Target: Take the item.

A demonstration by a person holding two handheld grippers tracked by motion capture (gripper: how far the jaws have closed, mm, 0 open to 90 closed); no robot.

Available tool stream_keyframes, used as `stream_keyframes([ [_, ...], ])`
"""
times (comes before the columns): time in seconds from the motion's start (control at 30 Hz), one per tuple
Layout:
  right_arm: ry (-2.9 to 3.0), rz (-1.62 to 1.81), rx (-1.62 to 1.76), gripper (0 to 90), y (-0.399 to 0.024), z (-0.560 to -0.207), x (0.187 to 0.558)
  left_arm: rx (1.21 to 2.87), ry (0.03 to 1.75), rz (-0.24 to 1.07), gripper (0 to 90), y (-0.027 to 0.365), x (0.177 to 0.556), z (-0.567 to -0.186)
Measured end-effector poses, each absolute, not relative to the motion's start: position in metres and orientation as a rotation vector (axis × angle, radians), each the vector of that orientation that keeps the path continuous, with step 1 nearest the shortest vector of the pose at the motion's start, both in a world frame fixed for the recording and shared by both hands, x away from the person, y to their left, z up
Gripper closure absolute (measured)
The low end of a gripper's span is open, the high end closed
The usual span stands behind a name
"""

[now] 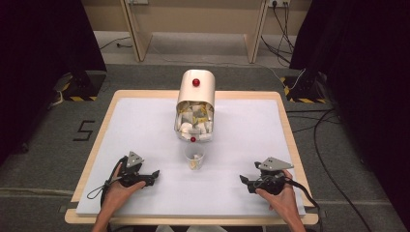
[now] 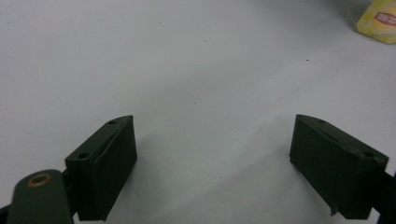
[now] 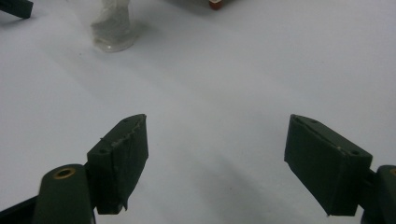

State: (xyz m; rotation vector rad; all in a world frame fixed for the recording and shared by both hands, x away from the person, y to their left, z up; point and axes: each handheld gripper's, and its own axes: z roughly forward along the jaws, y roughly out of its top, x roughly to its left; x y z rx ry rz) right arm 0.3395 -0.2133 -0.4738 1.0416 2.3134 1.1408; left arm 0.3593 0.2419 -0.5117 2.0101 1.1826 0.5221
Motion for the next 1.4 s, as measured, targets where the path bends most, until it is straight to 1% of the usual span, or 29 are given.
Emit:
stream_keyframes([
  [0.3,2.323,1.151,1.071,23.3,-0.22,-0.481,0.331,2.01,1.183,0.522,13.8,0.242,0.359,-0.512],
  [0.73,2.363,1.107,1.047,21.8,-0.22,-0.485,0.319,2.01,1.183,0.522,13.8,0.242,0.359,-0.512],
  [1.2,2.39,1.102,1.16,22.5,-0.235,-0.499,0.315,2.01,1.182,0.524,13.9,0.242,0.359,-0.512],
  [1.3,2.391,1.097,1.13,19.0,-0.234,-0.501,0.313,2.01,1.182,0.524,13.9,0.242,0.359,-0.512],
  [1.37,2.396,1.073,1.048,15.5,-0.231,-0.505,0.31,2.01,1.182,0.523,13.9,0.242,0.359,-0.512],
  [1.4,2.396,1.073,1.048,15.5,-0.231,-0.505,0.31,2.01,1.182,0.524,13.9,0.242,0.359,-0.512],
])
